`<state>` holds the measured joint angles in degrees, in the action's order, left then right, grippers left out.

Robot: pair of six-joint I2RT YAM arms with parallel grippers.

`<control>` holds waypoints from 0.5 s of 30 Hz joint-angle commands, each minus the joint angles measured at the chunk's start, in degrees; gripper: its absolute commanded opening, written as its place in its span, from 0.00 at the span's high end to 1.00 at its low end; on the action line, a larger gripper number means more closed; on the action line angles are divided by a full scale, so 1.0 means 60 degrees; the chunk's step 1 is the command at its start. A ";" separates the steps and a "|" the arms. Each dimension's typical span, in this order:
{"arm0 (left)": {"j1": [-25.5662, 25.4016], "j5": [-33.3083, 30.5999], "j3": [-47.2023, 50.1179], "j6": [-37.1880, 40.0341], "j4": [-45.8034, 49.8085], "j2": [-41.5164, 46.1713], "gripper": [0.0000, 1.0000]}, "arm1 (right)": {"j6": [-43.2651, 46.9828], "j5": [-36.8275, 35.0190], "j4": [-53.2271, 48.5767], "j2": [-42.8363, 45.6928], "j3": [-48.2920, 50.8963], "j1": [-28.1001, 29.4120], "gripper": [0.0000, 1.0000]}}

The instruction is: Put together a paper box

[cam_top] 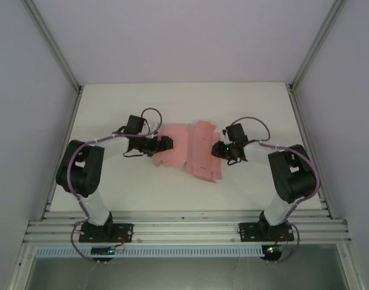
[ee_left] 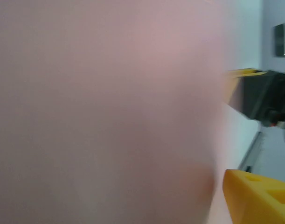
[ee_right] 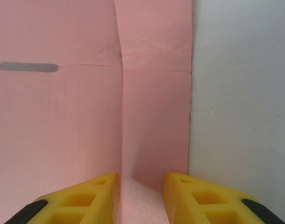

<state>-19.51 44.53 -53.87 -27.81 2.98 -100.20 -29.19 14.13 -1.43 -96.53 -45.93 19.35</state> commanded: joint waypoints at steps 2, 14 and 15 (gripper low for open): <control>0.0060 0.1833 0.0916 -0.1400 -0.3378 0.0427 0.22 | -0.0249 0.0357 -0.0634 -0.0575 0.0874 -0.0100 0.65; -0.0064 0.0379 0.0418 -0.0539 -0.1660 0.0737 0.40 | -0.0141 0.0428 -0.0446 -0.0494 0.1034 -0.0237 0.65; -0.0074 0.0165 0.0328 -0.0285 -0.1245 0.0838 0.43 | -0.0120 0.0428 -0.0468 -0.0467 0.1035 -0.0259 0.65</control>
<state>-19.42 48.90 -48.60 -34.35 -10.55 -98.54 -29.58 17.78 4.54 -96.09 -42.89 17.91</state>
